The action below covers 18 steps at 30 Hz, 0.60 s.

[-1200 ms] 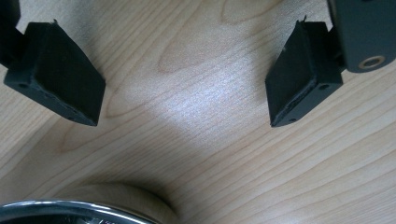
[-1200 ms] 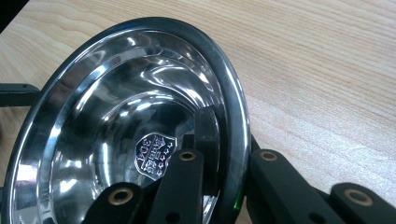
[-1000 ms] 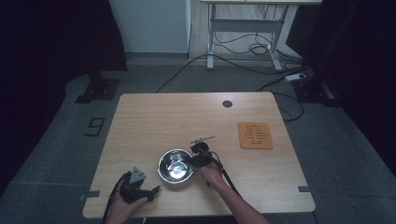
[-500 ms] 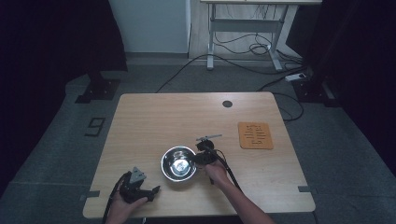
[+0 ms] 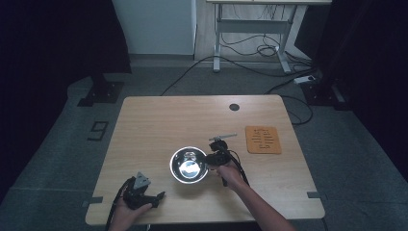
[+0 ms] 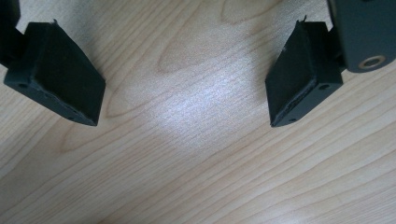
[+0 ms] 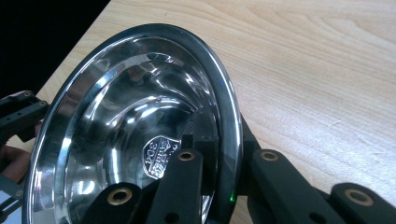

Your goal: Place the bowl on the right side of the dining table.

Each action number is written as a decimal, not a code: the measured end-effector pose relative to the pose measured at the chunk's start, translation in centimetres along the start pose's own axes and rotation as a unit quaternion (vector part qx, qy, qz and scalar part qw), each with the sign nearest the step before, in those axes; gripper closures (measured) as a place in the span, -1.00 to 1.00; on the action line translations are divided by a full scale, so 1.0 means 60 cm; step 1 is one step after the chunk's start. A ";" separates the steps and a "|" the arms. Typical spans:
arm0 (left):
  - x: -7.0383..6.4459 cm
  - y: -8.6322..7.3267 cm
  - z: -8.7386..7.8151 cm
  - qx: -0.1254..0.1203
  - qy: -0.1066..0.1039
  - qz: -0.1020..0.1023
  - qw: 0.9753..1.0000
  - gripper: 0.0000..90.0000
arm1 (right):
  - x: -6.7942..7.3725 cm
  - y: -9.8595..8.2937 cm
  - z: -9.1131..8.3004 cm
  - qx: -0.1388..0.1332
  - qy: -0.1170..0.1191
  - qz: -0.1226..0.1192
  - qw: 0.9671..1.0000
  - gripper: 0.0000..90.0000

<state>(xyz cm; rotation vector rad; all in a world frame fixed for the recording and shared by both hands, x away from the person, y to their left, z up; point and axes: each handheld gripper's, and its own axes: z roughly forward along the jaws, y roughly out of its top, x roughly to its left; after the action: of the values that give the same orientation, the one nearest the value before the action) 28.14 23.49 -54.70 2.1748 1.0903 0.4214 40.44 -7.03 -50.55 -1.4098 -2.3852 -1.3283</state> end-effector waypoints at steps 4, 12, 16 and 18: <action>0.000 0.000 0.000 0.000 0.000 0.000 1.000 -0.74 | -0.003 0.010 -0.012 -0.006 -0.002 0.001 1.000 0.91; 0.000 0.000 0.000 0.000 0.000 0.000 1.000 -0.74 | -0.014 0.015 -0.027 -0.021 0.002 0.011 1.000 0.91; 0.000 0.000 0.000 0.000 0.000 0.000 1.000 -0.74 | -0.025 0.015 -0.040 -0.033 0.006 0.020 0.999 0.91; 0.000 0.000 0.000 0.000 0.000 0.000 1.000 -0.74 | -0.029 0.015 -0.047 -0.041 0.007 0.023 0.999 0.91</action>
<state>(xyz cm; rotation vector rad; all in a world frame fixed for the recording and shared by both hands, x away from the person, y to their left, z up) 28.13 23.49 -54.70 2.1744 1.0899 0.4211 41.17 -10.03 -48.98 -1.4608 -2.2987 -1.4344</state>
